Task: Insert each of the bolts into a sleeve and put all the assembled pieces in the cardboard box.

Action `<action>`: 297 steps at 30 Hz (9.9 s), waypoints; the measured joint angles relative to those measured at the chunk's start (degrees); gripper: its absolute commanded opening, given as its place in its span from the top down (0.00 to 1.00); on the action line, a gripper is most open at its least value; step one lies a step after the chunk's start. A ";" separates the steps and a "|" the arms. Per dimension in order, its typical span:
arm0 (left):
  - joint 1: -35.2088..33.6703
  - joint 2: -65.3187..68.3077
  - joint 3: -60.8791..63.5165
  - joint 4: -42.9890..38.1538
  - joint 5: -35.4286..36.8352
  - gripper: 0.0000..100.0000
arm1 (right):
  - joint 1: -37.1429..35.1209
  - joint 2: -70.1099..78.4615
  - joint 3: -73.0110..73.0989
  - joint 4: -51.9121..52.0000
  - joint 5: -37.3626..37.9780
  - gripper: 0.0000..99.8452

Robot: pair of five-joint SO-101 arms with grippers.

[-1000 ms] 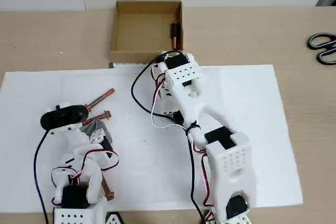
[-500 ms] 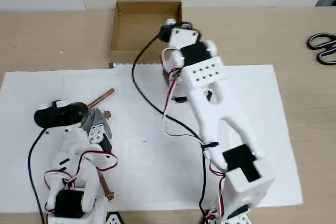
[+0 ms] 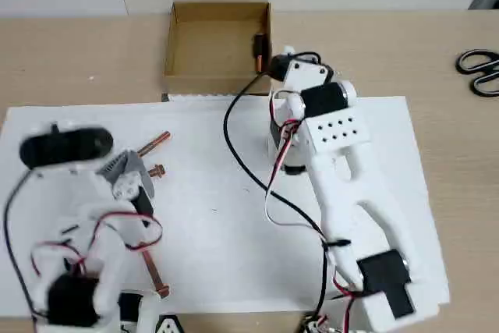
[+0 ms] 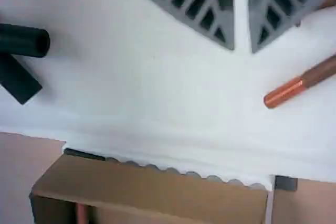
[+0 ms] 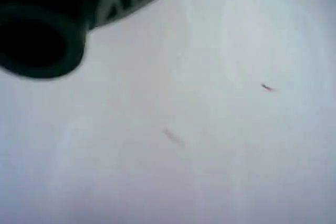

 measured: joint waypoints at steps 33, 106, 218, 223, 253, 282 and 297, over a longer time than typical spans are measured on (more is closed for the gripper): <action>-10.55 53.80 -26.99 20.04 -32.26 0.99 | 7.12 -34.81 40.97 -12.13 0.00 1.00; -8.00 95.30 -40.88 10.55 -85.63 0.93 | 11.43 -35.69 46.33 -21.10 0.00 1.00; 25.41 -26.81 27.08 -12.84 10.64 0.99 | -31.82 -97.76 93.10 -57.05 13.80 1.00; 27.16 -26.81 25.67 -7.47 10.11 0.99 | -31.91 -97.67 93.10 -57.05 13.80 1.00; 30.15 -26.99 32.79 -7.74 4.31 0.82 | -31.74 -97.58 93.19 -57.05 15.82 1.00; 26.81 -26.81 20.66 -2.99 -2.90 1.00 | -30.86 -97.67 93.10 -57.05 16.35 1.00; -0.70 -26.81 27.96 -5.10 -15.21 0.99 | -11.34 -97.58 89.76 -56.97 7.91 1.00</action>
